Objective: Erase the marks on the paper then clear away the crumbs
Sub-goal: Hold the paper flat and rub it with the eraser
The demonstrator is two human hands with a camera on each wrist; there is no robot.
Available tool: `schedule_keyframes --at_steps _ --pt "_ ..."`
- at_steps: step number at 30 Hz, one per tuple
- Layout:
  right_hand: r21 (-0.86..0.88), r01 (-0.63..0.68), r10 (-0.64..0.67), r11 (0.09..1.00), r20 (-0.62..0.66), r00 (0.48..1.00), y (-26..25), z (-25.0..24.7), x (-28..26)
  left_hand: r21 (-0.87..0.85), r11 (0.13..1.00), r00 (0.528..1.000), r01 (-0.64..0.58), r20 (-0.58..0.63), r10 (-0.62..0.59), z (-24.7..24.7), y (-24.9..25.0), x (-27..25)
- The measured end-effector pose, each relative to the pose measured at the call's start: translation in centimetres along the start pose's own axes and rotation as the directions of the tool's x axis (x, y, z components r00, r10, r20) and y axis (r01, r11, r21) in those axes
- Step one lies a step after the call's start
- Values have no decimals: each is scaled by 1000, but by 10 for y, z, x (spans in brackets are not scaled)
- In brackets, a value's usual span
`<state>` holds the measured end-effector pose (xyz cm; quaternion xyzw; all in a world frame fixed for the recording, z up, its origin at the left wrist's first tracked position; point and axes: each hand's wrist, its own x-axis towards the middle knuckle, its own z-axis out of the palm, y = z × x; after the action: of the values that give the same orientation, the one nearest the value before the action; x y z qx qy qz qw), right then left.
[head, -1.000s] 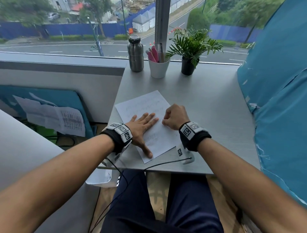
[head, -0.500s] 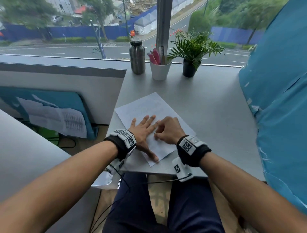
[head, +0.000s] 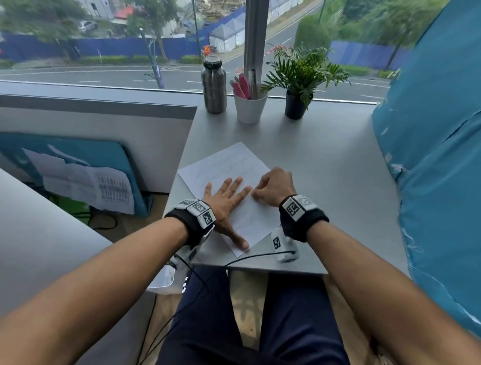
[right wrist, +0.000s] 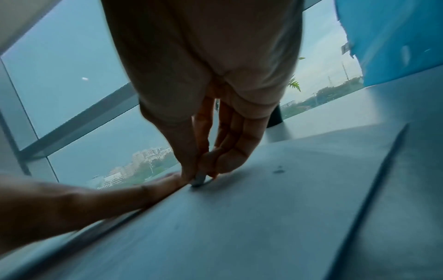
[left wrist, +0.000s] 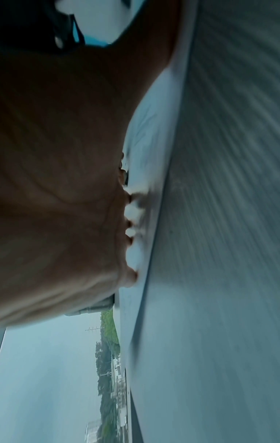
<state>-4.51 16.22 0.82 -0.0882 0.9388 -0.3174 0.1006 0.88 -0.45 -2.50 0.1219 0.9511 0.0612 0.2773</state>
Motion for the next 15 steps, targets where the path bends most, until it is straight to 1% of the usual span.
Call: schedule_keyframes --at_steps 2,5,6,7,9,11,13,15 --pt "-45 47 -47 998 11 999 -5 10 -11 -3 1000 1000 9 0 -9 -1 1 0" --pt "-38 140 -135 989 123 983 -11 20 -35 -5 1000 1000 11 3 -11 -1 2 -1" --pt "-47 141 -133 989 135 982 -10 14 -33 -1 1000 1000 10 5 -10 -1 2 -1" --pt "-59 123 -116 991 116 986 -6 8 -25 2 1000 1000 9 7 -9 -1 2 -1" --pt "-42 54 -53 998 44 998 2 -6 -7 8 1000 1000 11 9 -11 -1 3 -1" --pt "-48 33 -32 998 8 999 3 -7 -3 27 999 1000 21 9 -22 -2 4 -1" --pt "-87 82 -78 993 47 996 -5 5 -19 40 999 999 29 19 -30 -3 6 -1" --pt "-79 145 -135 986 120 984 -11 15 -38 38 999 999 27 27 -28 -4 8 -2"
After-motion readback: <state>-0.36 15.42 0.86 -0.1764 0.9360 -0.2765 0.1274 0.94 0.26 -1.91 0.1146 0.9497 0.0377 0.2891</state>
